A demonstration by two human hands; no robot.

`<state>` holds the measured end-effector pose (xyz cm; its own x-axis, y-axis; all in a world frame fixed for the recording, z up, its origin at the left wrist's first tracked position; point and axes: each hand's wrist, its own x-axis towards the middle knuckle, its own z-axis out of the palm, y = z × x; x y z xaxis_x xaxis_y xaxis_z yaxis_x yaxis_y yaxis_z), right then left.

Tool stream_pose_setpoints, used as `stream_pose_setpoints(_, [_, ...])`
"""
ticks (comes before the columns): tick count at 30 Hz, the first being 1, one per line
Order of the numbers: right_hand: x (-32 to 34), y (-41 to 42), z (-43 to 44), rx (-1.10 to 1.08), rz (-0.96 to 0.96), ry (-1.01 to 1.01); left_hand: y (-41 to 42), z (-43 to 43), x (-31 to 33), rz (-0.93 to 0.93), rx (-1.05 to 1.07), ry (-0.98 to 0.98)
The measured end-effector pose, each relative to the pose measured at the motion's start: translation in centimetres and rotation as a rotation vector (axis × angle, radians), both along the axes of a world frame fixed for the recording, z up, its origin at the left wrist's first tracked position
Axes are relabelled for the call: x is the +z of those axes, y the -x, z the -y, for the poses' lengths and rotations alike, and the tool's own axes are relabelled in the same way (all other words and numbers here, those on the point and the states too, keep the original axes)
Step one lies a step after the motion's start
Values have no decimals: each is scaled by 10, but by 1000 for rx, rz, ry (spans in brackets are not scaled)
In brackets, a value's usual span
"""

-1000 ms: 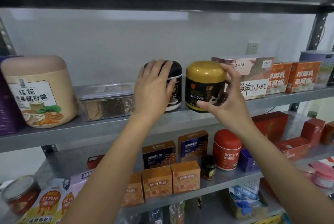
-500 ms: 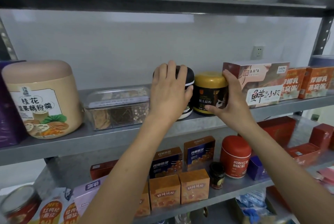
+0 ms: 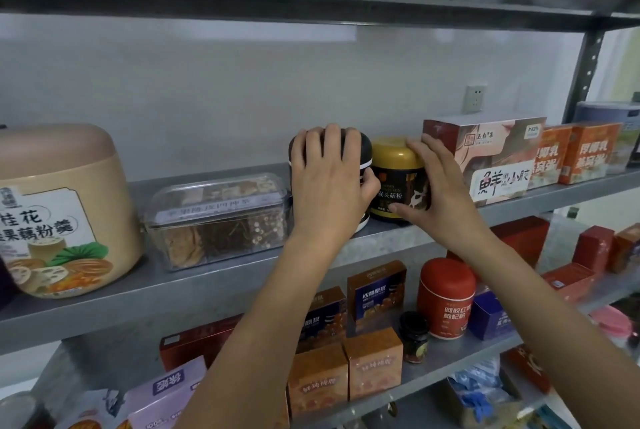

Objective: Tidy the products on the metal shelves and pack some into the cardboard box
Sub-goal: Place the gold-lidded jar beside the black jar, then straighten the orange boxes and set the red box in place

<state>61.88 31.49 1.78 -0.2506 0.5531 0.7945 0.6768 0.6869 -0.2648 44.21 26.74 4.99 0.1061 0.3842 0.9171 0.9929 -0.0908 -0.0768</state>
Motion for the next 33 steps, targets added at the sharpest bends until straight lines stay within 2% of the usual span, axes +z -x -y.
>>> stream_pose_setpoints(5, [-2, -5, 8, -63, 81, -27, 2, 1, 0, 3, -3, 24])
stream_pose_setpoints(12, [-15, -51, 16, -193, -139, -249, 2, 12, 6, -26, 11, 142])
stream_pose_setpoints(16, [-7, -97, -10, -297, -217, -153, -25, 19, 12, -92, 105, 177])
stream_pose_setpoints(18, [2, -119, -26, -309, -183, -126, -47, 14, 12, -145, 98, 211])
stream_pose_setpoints(24, [46, -153, -75, -144, 42, -38, -95, -17, 2, -10, 139, 370])
stream_pose_setpoints(28, [65, -161, -91, 3, 99, 94, -103, -20, -3, 103, 124, 344])
stream_pose_setpoints(31, [77, -171, -92, 83, 154, 114, -105, -21, -4, 123, 149, 336])
stream_pose_setpoints(33, [87, -177, -91, 133, 186, 198, -107, -22, -4, 130, 171, 330])
